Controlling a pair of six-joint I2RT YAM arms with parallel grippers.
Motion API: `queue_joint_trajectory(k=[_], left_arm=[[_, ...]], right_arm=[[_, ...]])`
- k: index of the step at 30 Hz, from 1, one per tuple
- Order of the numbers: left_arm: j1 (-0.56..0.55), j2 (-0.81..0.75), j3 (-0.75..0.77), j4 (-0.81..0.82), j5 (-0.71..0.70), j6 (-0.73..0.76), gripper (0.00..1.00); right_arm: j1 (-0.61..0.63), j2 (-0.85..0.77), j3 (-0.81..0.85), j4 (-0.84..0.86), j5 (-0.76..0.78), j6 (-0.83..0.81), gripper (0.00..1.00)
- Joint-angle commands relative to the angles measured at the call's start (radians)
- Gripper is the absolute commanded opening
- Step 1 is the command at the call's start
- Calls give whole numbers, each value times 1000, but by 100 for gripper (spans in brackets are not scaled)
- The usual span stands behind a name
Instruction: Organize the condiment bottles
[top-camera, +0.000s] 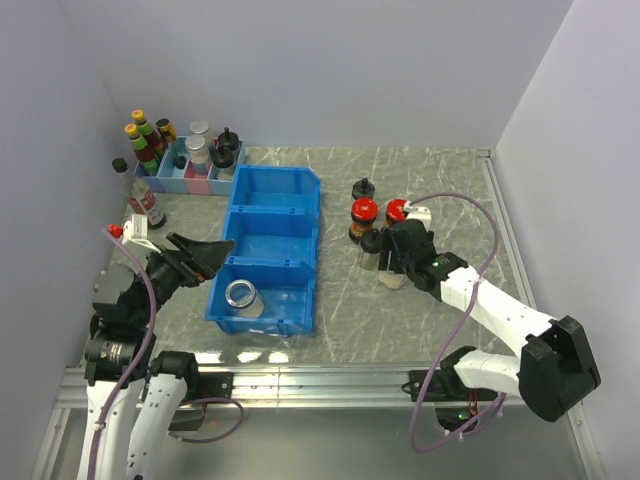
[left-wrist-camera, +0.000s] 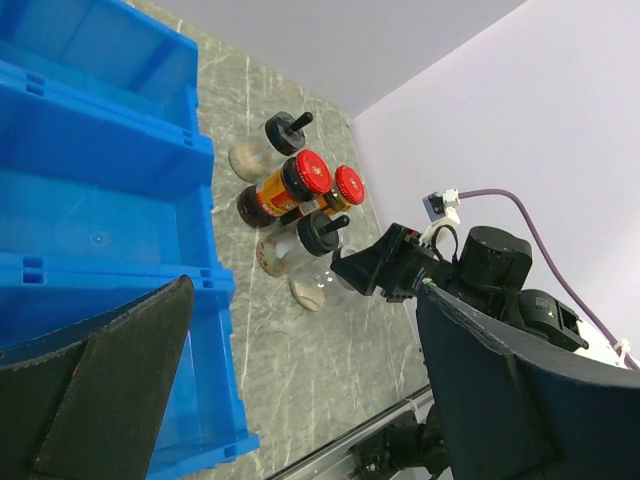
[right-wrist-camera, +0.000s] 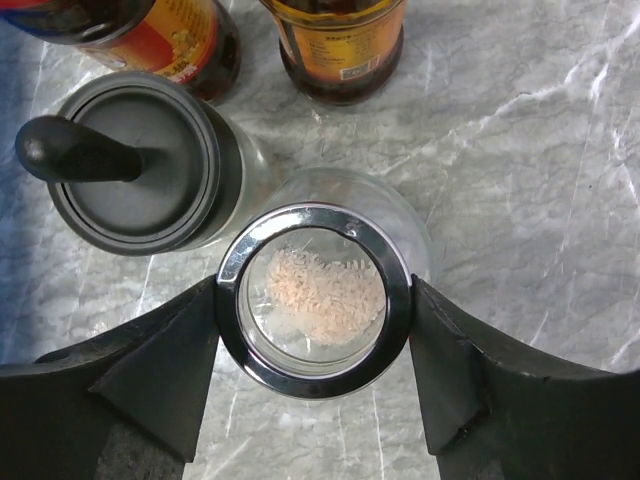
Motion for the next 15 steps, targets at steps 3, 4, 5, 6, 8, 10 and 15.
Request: queue_joint_trajectory(k=[3, 4, 5, 6, 8, 10, 15], left_arm=[[-1, 7, -1, 32, 18, 3, 99], [-1, 6, -1, 34, 18, 3, 99], [-1, 4, -3, 35, 20, 1, 99], [-1, 3, -6, 38, 20, -2, 99], [-1, 1, -9, 41, 21, -4, 99], [-1, 3, -12, 50, 20, -5, 99], [-1, 10, -23, 64, 20, -10, 99]], right_arm=[[-3, -55, 32, -27, -2, 15, 14], [0, -75, 31, -41, -7, 28, 8], [6, -96, 31, -70, -10, 35, 2], [12, -151, 28, -83, -11, 40, 0], [44, -213, 28, -113, -44, 49, 0], [88, -299, 37, -139, -98, 48, 0], [248, -369, 104, -138, -143, 38, 0]])
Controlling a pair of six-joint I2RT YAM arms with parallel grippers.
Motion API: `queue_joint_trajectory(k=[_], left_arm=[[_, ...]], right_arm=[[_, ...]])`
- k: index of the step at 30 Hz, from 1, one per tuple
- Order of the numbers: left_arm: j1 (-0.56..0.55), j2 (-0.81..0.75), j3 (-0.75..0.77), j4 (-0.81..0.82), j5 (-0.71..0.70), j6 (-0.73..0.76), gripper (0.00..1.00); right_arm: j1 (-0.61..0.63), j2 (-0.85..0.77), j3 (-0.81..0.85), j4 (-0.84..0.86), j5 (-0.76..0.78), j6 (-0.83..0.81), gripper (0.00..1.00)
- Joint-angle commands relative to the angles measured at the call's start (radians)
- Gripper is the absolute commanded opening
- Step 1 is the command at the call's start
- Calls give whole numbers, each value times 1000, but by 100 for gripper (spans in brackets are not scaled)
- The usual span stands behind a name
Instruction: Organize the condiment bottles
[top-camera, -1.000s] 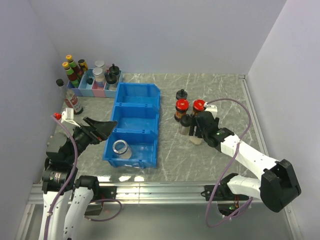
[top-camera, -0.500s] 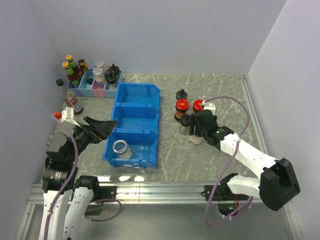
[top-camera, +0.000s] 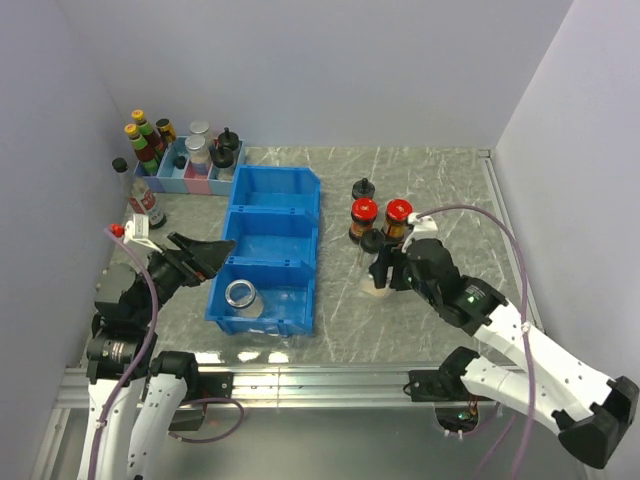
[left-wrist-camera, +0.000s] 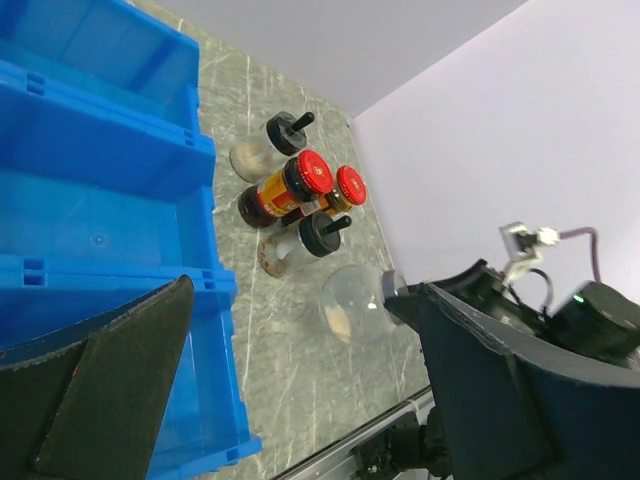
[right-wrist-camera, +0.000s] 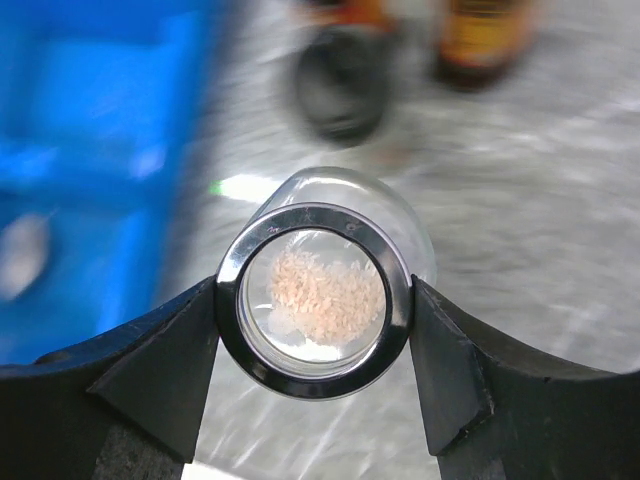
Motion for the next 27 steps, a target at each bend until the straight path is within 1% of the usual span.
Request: queue_joint_trajectory(k=[1, 3, 9, 13, 17, 27], left_arm=[[-1, 11, -13, 53, 20, -13, 99], [-1, 11, -22, 59, 23, -21, 99], [-1, -5, -4, 29, 10, -15, 99], [-1, -12, 12, 12, 2, -3, 100], [-1, -17, 21, -5, -3, 5, 99], [-1, -31, 13, -10, -6, 2, 99]], right_arm=[[110, -8, 103, 41, -51, -2, 0], [180, 43, 137, 67, -33, -7, 0], [306, 210, 200, 178, -28, -56, 0], [346, 311, 250, 233, -39, -94, 0], [391, 414, 307, 250, -53, -108, 0], [473, 613, 451, 271, -43, -124, 0]])
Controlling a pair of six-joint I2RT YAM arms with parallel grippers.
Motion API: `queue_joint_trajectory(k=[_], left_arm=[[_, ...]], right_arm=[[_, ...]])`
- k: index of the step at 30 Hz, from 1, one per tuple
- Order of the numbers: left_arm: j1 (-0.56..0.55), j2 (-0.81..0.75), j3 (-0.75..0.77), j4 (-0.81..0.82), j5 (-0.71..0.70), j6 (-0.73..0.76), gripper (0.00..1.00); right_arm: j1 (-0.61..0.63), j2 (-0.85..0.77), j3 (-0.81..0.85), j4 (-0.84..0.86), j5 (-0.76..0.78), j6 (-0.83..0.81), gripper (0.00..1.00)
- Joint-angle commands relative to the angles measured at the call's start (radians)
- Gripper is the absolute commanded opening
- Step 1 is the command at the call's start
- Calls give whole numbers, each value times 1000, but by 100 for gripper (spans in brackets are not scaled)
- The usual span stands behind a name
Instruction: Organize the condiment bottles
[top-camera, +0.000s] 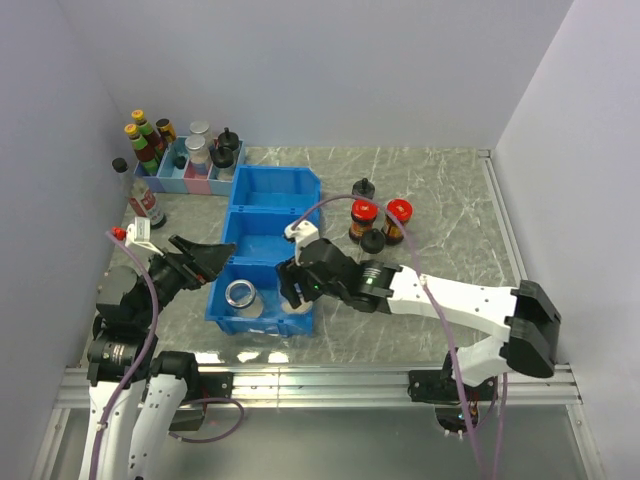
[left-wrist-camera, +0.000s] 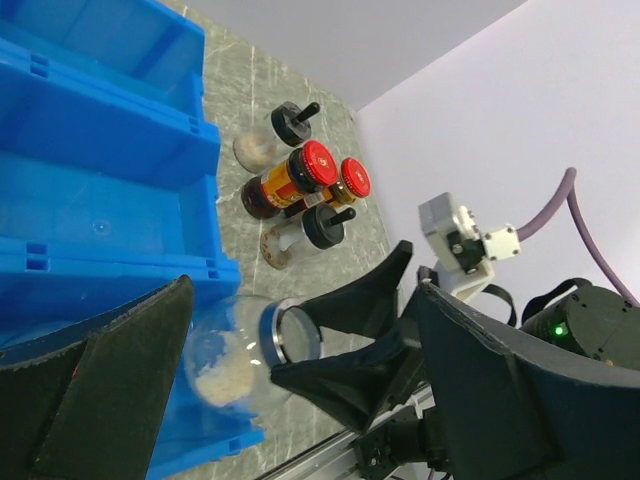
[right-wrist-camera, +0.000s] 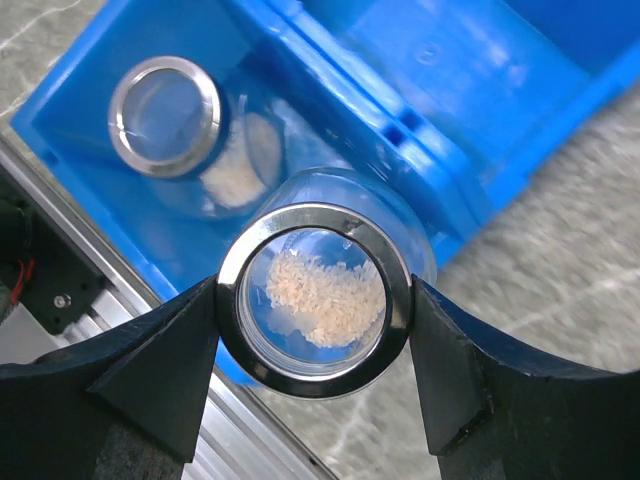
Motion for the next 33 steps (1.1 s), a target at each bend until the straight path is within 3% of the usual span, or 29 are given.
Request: queue_joint_trajectory(k=[1, 16, 19, 20, 23, 33], left_arm=[[-1, -11, 32, 8, -9, 5, 99], [-1, -16, 29, -1, -21, 10, 100], [-1, -16, 27, 0, -20, 8, 99], [-1, -14, 26, 0, -20, 8, 99], [-1, -16, 24, -1, -20, 8, 99], [-1, -19, 23, -12, -38, 14, 99]], right_arm=[[26, 46, 95, 85, 17, -13, 0], [44, 263, 145, 83, 61, 11, 3], [46, 289, 153, 88, 66, 23, 32], [49, 292, 160, 82, 72, 28, 52], [53, 300, 176, 66, 101, 43, 82], [52, 169, 168, 7, 257, 112, 98]])
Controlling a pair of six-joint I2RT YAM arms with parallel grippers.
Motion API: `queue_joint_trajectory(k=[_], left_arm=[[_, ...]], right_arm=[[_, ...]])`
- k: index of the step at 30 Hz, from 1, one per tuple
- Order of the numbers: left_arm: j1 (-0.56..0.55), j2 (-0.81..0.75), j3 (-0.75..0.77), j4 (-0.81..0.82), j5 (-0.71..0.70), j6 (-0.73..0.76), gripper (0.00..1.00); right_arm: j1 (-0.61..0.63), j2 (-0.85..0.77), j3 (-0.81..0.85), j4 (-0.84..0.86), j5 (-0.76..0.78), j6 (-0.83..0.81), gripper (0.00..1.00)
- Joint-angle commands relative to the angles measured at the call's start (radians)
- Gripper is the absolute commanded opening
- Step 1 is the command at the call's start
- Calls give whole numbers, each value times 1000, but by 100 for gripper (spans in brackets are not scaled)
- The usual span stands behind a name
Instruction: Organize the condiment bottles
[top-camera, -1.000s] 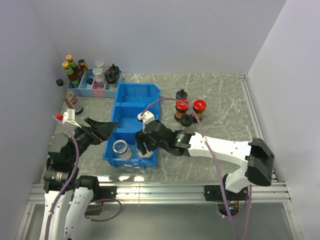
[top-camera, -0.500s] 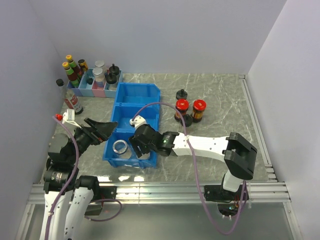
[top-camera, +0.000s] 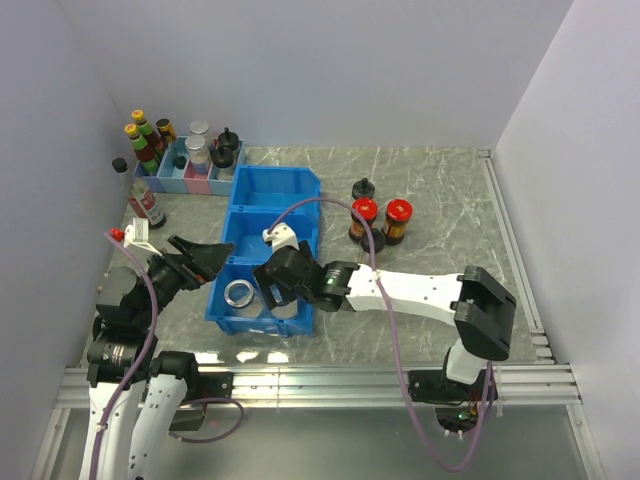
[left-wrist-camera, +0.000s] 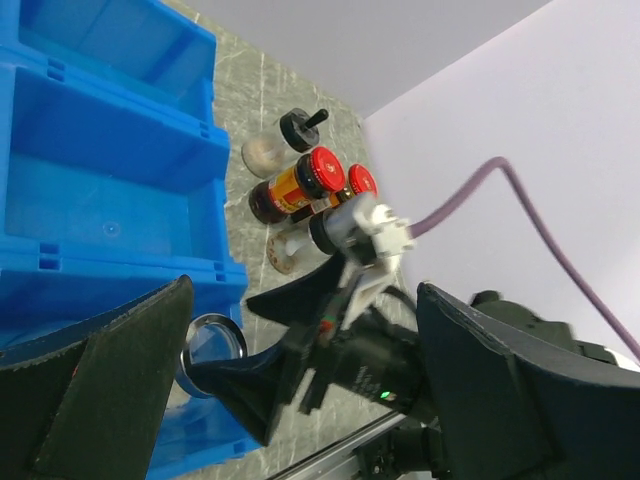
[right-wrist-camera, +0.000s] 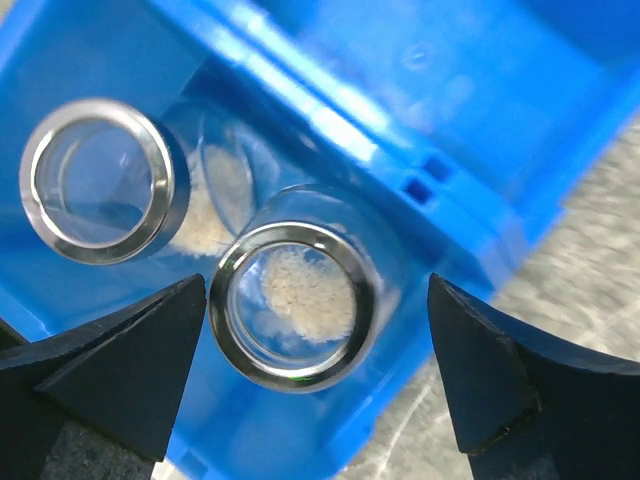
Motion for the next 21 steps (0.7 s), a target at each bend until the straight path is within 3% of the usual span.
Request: queue_joint_trajectory(k=[1, 4, 8, 12, 15, 16, 18, 21], left_arm=[[-1, -9, 24, -9, -24, 18, 99], [-1, -1, 38, -78, -88, 24, 99], [-1, 57, 66, -218, -324, 9, 99], [-1, 138, 22, -229, -357, -28, 93], [-1, 152, -32, -191, -372, -57, 55], [-1, 152, -40, -184, -374, -72, 28], [-1, 152, -63, -196, -438, -94, 0], [-1, 137, -77, -232, -576, -146, 1]], right_arm=[[-2, -141, 29, -36, 145, 58, 98], [-28, -242, -3, -75, 235, 123, 98], [-83, -323, -34, -170, 330, 214, 98], [-165, -376, -86, -238, 337, 273, 98], [-211, -457, -163, -222, 329, 293, 98], [-223, -496, -178, -224, 328, 295, 98], [-270, -528, -219, -230, 317, 302, 96], [-326, -574, -265, -225, 291, 285, 95]])
